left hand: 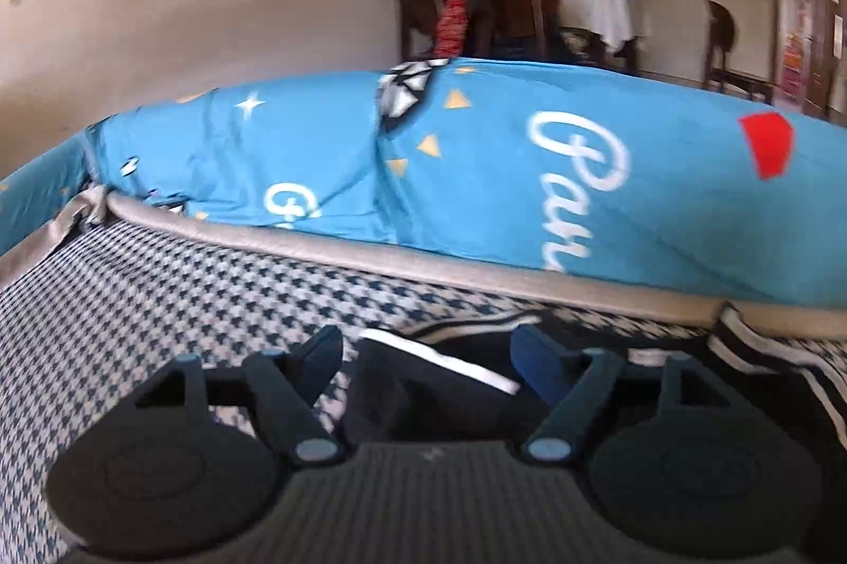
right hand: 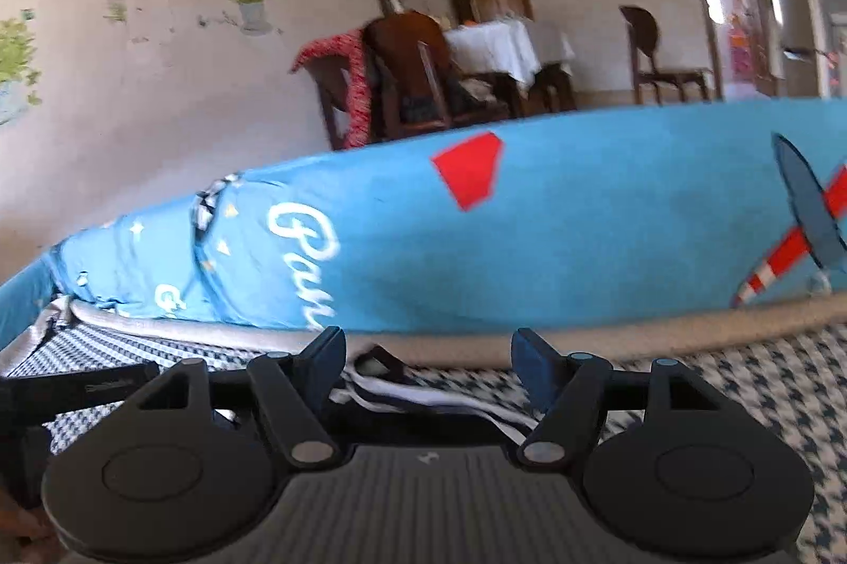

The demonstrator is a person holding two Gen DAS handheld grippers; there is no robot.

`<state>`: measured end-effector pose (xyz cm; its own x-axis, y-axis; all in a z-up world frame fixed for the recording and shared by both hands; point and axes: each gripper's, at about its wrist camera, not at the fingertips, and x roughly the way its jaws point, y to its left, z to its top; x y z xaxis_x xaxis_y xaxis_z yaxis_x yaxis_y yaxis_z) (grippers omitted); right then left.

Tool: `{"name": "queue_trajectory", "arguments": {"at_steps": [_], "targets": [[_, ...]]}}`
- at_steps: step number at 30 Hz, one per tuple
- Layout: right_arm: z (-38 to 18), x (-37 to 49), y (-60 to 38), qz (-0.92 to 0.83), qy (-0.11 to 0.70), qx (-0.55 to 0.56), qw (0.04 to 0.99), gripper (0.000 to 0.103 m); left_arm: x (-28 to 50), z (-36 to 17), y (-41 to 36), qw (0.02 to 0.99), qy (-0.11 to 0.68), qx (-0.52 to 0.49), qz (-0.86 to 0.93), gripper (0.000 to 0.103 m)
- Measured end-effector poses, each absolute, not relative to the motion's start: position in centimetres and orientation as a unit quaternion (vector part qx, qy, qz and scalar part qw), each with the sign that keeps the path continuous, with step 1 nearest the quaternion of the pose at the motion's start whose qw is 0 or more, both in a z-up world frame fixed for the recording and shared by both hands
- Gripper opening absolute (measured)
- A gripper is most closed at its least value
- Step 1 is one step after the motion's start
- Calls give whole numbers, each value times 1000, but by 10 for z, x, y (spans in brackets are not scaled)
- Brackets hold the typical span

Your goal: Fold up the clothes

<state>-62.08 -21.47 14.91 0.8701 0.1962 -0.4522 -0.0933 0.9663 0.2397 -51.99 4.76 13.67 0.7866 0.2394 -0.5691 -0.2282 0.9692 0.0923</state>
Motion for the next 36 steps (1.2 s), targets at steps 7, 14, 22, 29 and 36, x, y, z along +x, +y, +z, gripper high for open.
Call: {"name": "queue_trajectory", "arguments": {"at_steps": [7, 14, 22, 29, 36], "targets": [[149, -643, -224, 36, 284, 143, 947, 70, -529, 130, 32, 941, 321, 16, 102, 92], [142, -682, -224, 12, 328, 185, 926, 71, -538, 122, 25, 937, 340, 15, 80, 101], [124, -700, -238, -22, 378, 207, 902, 72, -538, 103, 16, 921, 387, 9, 54, 103], [119, -700, -262, -48, 393, 197, 897, 72, -537, 101, 29, 913, 402, -20, 62, 103], [109, -694, -270, -47, 411, 200, 888, 72, -533, 101, 39, 908, 411, -41, 70, 103]]}}
